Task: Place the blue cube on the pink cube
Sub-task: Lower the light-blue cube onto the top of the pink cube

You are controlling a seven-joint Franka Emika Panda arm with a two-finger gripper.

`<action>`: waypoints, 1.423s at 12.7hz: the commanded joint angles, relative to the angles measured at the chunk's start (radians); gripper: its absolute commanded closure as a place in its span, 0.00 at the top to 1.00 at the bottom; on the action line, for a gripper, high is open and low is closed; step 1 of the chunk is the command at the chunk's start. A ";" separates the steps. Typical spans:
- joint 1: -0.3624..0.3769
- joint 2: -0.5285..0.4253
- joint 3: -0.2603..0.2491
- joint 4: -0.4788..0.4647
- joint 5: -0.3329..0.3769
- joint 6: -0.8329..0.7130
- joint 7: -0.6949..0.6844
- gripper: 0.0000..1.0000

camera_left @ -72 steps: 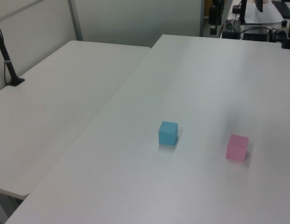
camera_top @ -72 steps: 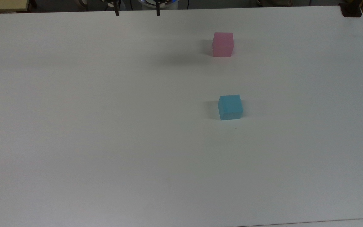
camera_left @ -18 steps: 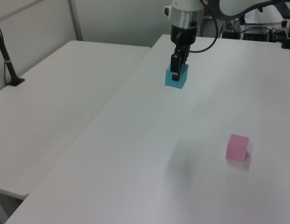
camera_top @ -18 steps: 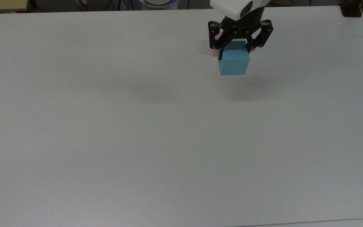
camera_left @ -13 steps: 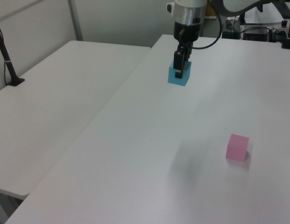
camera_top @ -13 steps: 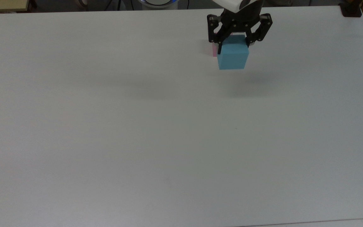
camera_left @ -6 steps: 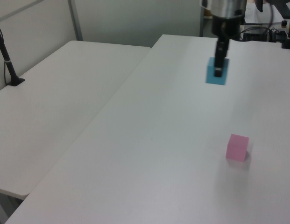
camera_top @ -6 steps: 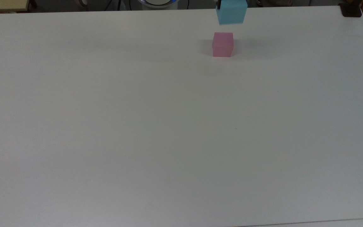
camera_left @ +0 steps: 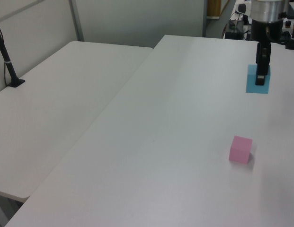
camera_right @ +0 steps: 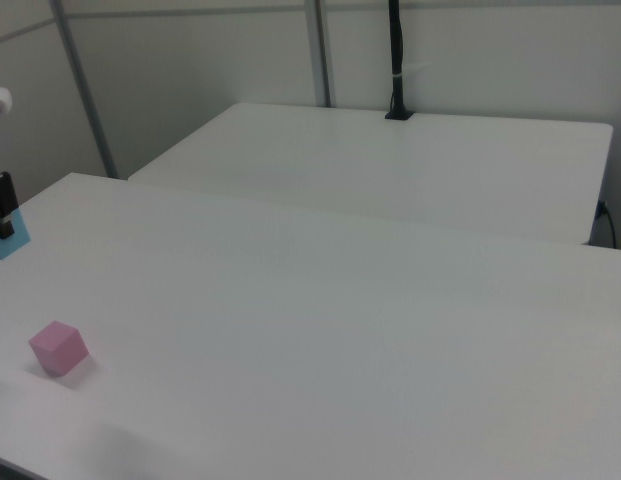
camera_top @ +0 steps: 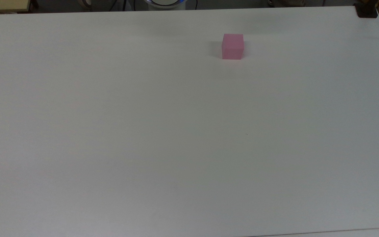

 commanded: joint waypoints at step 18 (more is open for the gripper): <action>0.052 0.097 -0.013 -0.414 0.008 0.608 0.054 0.26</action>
